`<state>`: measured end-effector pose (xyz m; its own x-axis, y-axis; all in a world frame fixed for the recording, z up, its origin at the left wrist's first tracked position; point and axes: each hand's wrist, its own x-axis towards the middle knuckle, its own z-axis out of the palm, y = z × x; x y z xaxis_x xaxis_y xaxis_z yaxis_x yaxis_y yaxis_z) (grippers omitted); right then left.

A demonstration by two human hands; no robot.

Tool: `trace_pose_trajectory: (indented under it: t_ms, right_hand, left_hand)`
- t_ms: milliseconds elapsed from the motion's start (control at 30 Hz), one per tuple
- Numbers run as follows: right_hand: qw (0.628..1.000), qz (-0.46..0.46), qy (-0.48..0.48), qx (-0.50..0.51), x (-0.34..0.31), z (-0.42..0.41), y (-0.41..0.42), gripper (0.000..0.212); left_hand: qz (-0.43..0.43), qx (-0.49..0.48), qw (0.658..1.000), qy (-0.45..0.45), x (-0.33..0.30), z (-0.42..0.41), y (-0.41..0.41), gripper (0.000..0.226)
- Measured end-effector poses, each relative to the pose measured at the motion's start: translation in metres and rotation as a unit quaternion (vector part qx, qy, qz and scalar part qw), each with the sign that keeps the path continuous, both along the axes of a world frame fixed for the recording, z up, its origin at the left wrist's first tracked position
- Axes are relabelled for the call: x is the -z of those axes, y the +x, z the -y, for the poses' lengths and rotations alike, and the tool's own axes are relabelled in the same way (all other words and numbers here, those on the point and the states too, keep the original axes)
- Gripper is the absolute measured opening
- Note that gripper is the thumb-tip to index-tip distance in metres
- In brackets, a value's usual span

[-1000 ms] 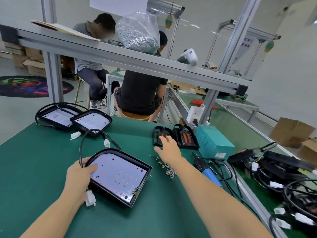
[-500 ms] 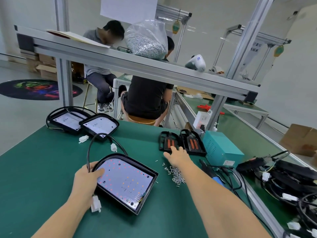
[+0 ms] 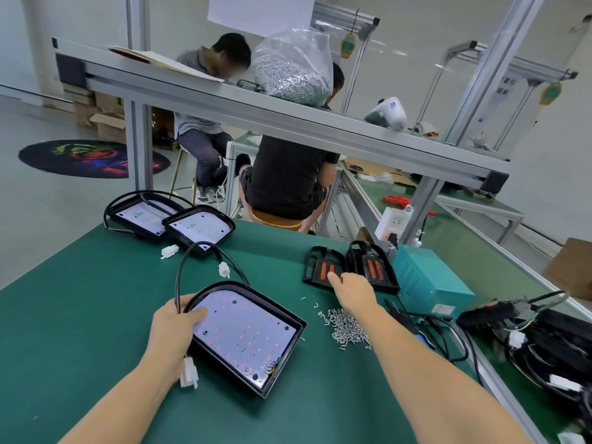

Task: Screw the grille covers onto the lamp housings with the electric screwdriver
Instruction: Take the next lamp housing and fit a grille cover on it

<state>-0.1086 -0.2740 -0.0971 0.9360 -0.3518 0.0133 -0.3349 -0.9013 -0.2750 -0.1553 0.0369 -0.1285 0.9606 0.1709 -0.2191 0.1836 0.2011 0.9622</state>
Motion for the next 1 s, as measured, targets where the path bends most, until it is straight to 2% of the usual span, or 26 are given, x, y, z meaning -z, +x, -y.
trace_pose_trajectory:
  t_ms: [133, 233, 433, 600, 800, 1000]
  right_hand:
    - [0.998, 0.033, -0.03, 0.038, -0.004, -0.017, 0.006, 0.042]
    - [0.999, 0.015, -0.029, 0.043, -0.001, -0.031, 0.013, 0.051]
    - [0.991, 0.007, 0.062, 0.117, 0.0, -0.042, 0.028, 0.072]
    - [0.982, -0.02, 0.09, 0.163, -0.007, -0.043, 0.034, 0.074]
    - [0.982, -0.03, 0.086, 0.162, -0.007, -0.039, 0.039, 0.076]
    - [0.986, 0.027, 0.067, 0.148, -0.015, -0.039, 0.031, 0.075]
  left_hand:
    - [-0.004, 0.0, 1.0, -0.001, 0.0, 0.0, -0.001, 0.022]
    - [-0.006, 0.0, 1.0, 0.003, -0.001, 0.001, -0.002, 0.023]
    - [-0.004, -0.005, 1.0, 0.0, -0.003, 0.001, -0.003, 0.025]
    - [-0.01, -0.005, 1.0, 0.0, -0.002, 0.001, 0.0, 0.024]
    - [-0.013, -0.001, 1.0, 0.0, -0.001, 0.002, 0.0, 0.025]
    - [-0.014, 0.006, 1.0, -0.006, -0.006, 0.003, -0.002, 0.024]
